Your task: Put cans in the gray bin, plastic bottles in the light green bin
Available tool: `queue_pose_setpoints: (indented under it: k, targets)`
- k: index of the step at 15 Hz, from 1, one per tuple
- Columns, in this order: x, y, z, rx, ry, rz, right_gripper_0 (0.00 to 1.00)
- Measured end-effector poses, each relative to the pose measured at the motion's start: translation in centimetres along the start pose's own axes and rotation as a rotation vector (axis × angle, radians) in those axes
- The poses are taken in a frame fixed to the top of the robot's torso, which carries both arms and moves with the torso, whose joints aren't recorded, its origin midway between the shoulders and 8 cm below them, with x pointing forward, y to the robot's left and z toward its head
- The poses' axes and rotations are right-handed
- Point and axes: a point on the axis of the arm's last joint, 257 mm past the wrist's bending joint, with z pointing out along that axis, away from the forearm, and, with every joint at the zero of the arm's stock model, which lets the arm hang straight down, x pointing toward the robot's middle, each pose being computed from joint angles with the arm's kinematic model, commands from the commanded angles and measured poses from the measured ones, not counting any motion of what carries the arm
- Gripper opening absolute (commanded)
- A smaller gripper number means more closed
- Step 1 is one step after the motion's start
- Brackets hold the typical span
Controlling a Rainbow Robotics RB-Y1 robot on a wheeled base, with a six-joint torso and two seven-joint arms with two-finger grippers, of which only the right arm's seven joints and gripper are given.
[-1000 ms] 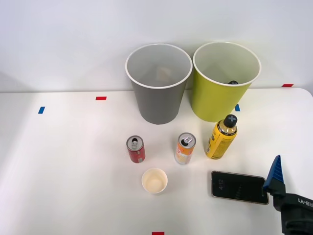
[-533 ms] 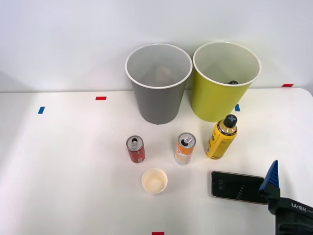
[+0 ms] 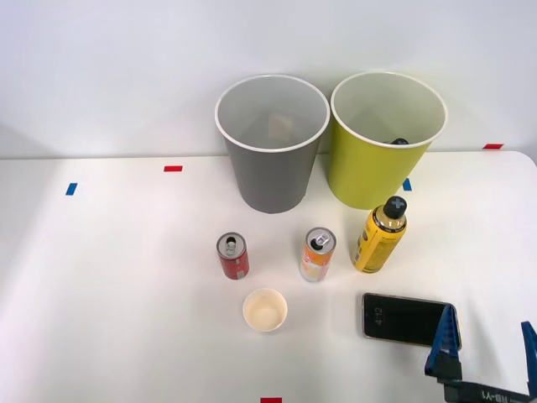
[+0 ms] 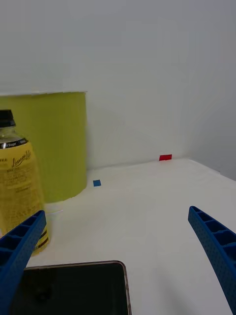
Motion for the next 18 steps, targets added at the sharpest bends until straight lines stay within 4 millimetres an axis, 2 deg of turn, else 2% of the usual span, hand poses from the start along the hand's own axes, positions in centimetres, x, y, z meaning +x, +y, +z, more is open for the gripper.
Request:
queue_pose_setpoints:
  k: [3, 8, 10, 13, 18]
  targets:
    - [0.2, 1.1, -3.4, -0.075, 0.059, -0.135, 1.00]
    - [2.2, 3.2, -8.5, -0.185, 0.196, -0.136, 1.00]
    - [3.6, 4.1, -10.2, -0.229, 0.266, -0.149, 1.00]
    - [4.0, 5.0, -11.1, -0.266, 0.286, -0.182, 1.00]
    - [3.9, 5.8, -11.2, -0.287, 0.278, -0.195, 1.00]
